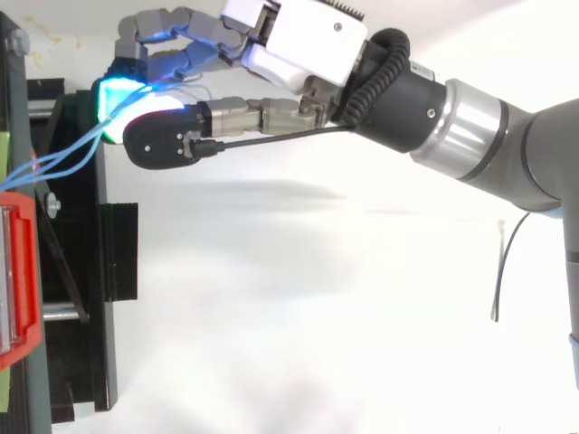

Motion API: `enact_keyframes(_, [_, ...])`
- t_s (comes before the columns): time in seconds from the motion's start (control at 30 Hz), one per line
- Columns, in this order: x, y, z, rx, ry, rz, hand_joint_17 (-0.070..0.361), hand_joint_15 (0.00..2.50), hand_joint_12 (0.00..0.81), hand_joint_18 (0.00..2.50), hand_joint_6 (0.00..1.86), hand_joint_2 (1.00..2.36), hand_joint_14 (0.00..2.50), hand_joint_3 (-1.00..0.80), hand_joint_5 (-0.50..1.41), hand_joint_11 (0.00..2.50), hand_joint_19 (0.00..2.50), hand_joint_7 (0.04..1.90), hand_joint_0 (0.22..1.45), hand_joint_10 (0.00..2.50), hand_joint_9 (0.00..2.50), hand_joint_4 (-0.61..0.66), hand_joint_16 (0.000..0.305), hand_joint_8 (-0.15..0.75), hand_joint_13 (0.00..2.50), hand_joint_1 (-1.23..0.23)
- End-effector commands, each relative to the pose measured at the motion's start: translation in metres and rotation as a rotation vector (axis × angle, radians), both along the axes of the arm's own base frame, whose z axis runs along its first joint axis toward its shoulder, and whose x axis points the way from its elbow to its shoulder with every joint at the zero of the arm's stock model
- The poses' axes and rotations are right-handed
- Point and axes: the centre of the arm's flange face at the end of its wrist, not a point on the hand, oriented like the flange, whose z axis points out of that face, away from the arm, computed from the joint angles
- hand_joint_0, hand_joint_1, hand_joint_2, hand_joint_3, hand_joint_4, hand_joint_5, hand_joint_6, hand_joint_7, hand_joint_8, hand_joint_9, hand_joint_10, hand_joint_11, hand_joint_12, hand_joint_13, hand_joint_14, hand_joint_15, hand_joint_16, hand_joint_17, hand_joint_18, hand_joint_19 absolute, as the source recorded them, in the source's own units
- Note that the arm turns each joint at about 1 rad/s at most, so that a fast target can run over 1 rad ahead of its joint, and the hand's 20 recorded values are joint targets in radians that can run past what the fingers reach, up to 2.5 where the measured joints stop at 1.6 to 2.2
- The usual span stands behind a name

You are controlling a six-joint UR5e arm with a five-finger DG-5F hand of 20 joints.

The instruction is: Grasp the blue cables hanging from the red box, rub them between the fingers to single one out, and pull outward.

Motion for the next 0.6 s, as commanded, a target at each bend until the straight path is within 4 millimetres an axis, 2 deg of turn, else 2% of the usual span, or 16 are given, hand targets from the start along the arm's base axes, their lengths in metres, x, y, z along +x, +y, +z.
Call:
enact_keyframes(0.0, [0.001, 0.003, 0.000, 0.001, -0.001, 0.004, 0.133, 0.21, 0.383, 0.50, 0.50, 1.00, 0.01, -0.50, -0.11, 0.25, 0.36, 1.18, 0.45, 0.01, 0.82, 0.33, 0.059, 0.300, 0.63, -0.55])
enact_keyframes(0.4, [0.003, 0.013, 0.002, 0.006, -0.003, 0.022, 0.126, 0.22, 0.371, 0.52, 0.50, 1.00, 0.01, -0.50, -0.10, 0.27, 0.37, 1.22, 0.47, 0.01, 0.84, 0.32, 0.056, 0.290, 0.65, -0.53])
enact_keyframes(0.43, [0.002, 0.015, 0.012, 0.005, -0.012, 0.028, 0.126, 0.22, 0.371, 0.51, 0.50, 1.00, 0.01, -0.50, -0.10, 0.26, 0.37, 1.22, 0.47, 0.01, 0.85, 0.32, 0.056, 0.291, 0.65, -0.52])
enact_keyframes(0.57, [-0.001, 0.017, 0.024, 0.003, 0.007, 0.045, 0.126, 0.23, 0.370, 0.51, 0.50, 1.00, 0.01, -0.50, -0.10, 0.27, 0.36, 1.21, 0.47, 0.01, 0.85, 0.32, 0.056, 0.290, 0.65, -0.51])
